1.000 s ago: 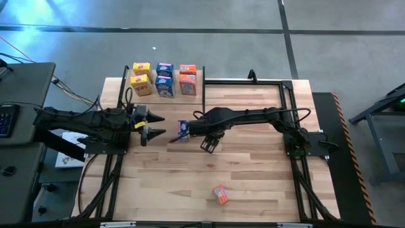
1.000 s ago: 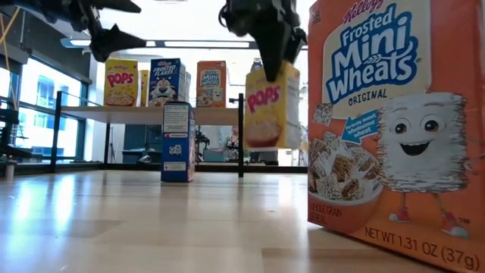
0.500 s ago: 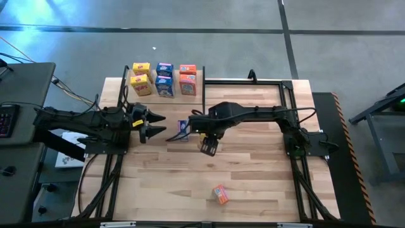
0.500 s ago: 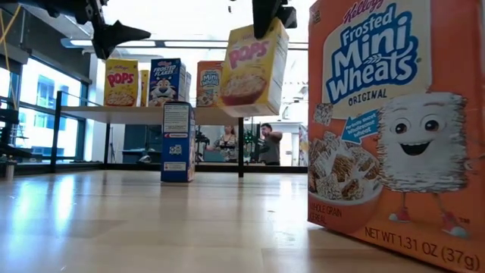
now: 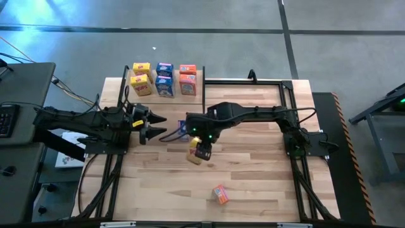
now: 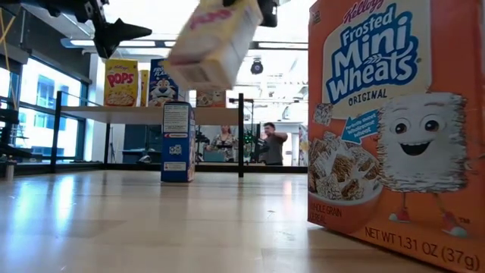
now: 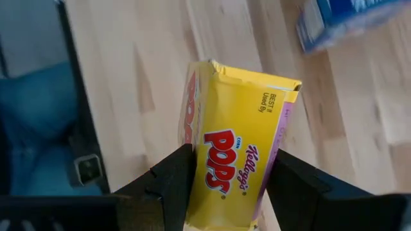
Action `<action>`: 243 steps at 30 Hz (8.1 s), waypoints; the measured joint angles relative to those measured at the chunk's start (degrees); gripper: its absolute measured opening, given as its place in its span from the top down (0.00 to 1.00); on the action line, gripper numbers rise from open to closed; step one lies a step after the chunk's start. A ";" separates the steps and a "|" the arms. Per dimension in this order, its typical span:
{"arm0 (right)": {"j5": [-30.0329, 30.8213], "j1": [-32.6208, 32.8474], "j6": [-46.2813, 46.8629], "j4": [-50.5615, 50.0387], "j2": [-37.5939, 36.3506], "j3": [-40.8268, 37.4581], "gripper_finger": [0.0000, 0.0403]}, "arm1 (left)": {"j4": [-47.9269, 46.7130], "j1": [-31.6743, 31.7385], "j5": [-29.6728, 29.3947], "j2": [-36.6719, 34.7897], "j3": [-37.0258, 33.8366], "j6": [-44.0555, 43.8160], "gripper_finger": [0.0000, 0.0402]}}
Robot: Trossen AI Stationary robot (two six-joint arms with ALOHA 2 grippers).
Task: Stack cereal on shelf
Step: Put the yellow cereal box on the shelf aligned with the other yellow cereal boxes
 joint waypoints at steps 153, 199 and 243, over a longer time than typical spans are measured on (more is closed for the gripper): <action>1.32 -0.79 -10.23 20.30 0.63 -2.47 0.65 | -25.42 -0.03 16.37 32.24 28.26 23.10 0.53; 1.03 -1.99 -11.19 14.99 -6.70 -2.19 0.40 | -34.33 0.14 10.57 23.06 28.20 23.65 0.60; 29.28 4.55 -15.71 -3.64 -12.19 -2.34 0.40 | -52.37 0.80 -5.40 6.63 28.22 23.61 0.60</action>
